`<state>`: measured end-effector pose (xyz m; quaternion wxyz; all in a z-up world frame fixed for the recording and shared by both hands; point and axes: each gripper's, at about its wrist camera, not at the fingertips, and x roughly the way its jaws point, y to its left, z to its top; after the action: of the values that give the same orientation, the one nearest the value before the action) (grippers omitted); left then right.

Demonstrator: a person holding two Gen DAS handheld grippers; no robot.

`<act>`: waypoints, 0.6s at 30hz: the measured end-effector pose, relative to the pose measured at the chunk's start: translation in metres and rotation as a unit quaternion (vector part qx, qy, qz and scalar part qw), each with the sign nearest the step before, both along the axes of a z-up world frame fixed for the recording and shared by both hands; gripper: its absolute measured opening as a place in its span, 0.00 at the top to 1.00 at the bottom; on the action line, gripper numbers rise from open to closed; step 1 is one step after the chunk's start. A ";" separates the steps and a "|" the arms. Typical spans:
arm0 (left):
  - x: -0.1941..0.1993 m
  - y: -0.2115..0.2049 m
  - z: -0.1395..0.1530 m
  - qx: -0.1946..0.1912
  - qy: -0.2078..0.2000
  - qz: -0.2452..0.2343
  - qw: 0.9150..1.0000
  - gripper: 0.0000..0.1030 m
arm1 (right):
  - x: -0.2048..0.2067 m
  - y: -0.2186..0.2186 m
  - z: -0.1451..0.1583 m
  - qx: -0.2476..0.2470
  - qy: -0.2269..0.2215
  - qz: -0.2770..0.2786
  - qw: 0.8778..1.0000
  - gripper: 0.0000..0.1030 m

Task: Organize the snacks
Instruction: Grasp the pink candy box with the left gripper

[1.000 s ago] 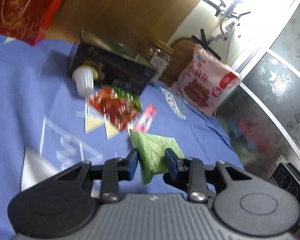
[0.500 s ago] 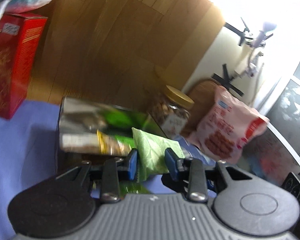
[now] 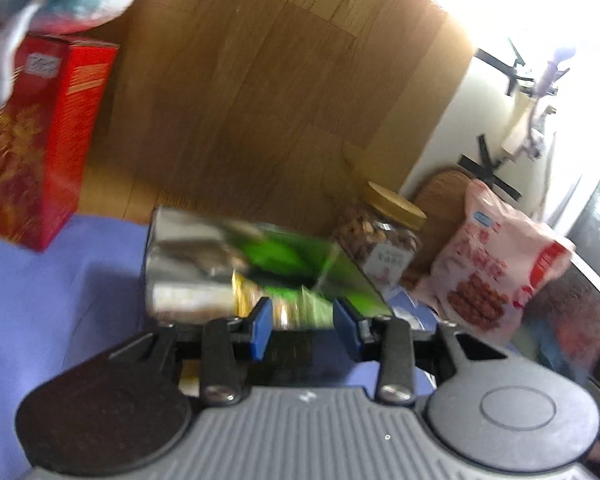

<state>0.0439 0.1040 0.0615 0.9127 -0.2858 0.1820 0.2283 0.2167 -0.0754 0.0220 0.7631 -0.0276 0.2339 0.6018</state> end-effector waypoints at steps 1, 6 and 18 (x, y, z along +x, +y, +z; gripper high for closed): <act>-0.007 -0.008 -0.003 -0.005 0.003 -0.006 1.000 0.67 | 0.003 -0.005 -0.005 -0.010 0.017 -0.001 1.000 0.66; -0.042 -0.050 -0.034 -0.067 0.008 -0.041 0.997 0.67 | 0.015 -0.020 -0.032 -0.051 0.097 -0.013 0.994 0.66; -0.045 -0.088 -0.077 -0.129 0.038 -0.028 0.991 0.74 | -0.004 -0.040 -0.045 -0.066 0.154 -0.014 0.986 0.74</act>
<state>-0.0009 0.0165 -0.0154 0.8665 -0.3872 0.2525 0.1883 0.2128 -0.1156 -0.0229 0.7229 0.0182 0.3882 0.5713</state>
